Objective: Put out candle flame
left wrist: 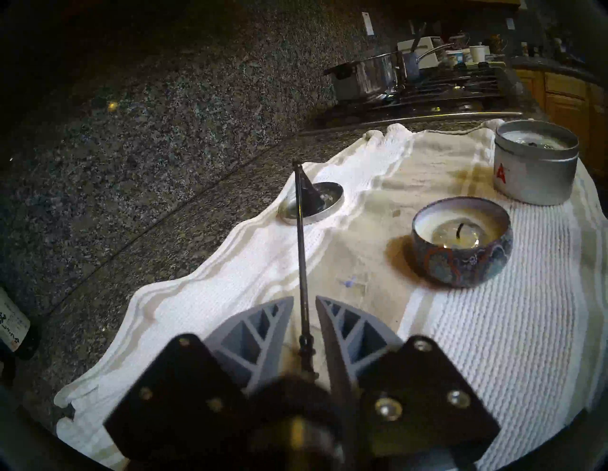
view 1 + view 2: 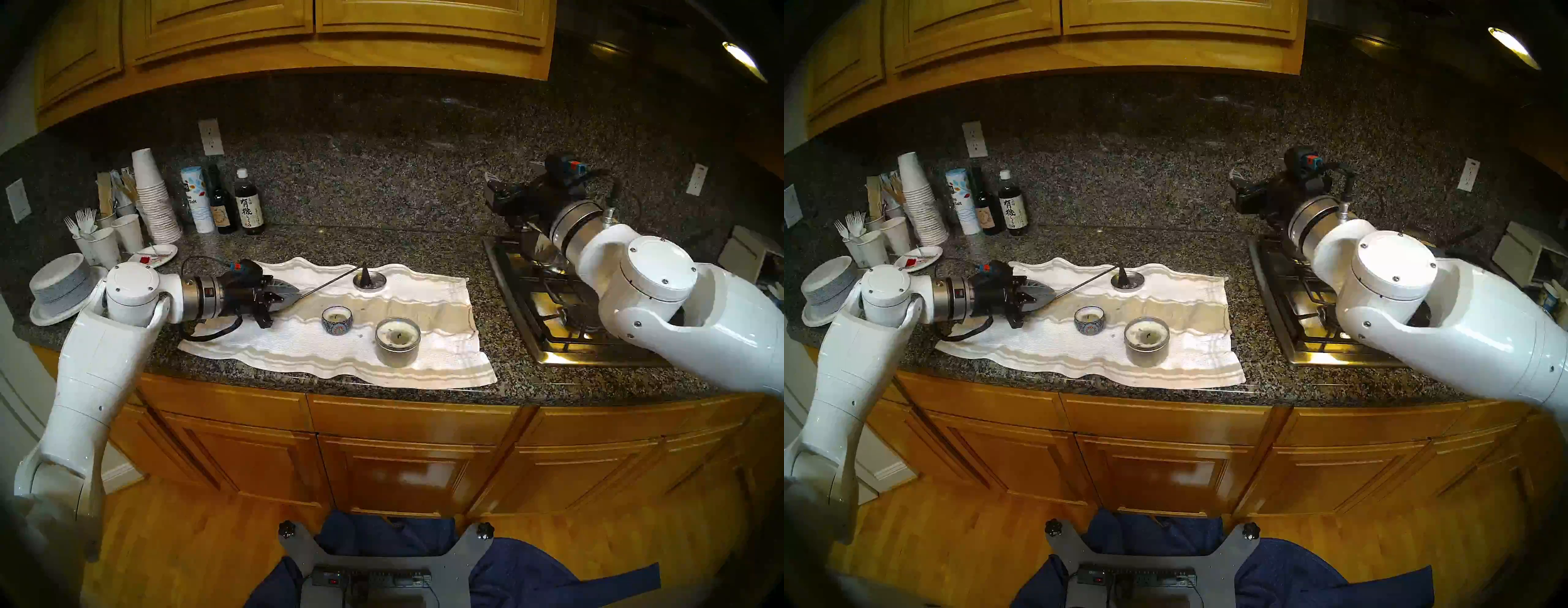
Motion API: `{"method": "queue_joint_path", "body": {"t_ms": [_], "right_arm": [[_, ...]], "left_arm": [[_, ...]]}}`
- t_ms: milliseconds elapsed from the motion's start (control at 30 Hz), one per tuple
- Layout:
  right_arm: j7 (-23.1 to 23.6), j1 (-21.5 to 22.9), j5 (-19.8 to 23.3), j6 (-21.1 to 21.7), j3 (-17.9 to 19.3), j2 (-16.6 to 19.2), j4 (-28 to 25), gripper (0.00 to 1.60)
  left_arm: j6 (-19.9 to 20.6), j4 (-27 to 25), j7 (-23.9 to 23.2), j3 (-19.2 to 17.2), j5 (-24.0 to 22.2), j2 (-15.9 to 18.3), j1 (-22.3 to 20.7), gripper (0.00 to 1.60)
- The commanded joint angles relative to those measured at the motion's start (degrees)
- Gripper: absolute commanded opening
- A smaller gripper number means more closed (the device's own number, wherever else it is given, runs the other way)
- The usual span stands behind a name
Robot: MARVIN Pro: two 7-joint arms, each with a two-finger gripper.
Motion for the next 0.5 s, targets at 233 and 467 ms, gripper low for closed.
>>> {"method": "queue_joint_path", "body": {"t_ms": [233,467], "right_arm": [[-0.19,1.73,-0.55,-0.71,1.69,0.34,-0.14,1.6],[-0.14,1.71,-0.49,-0.68,1.65,0.33,-0.13,1.6]], "left_arm": [[-0.06,-3.61,1.28,-4.94,-3.0,0.07,-2.5,0.8],[0.18,-8.37,3.87,-10.26,-5.48,-0.35,-0.14,1.18]]}}
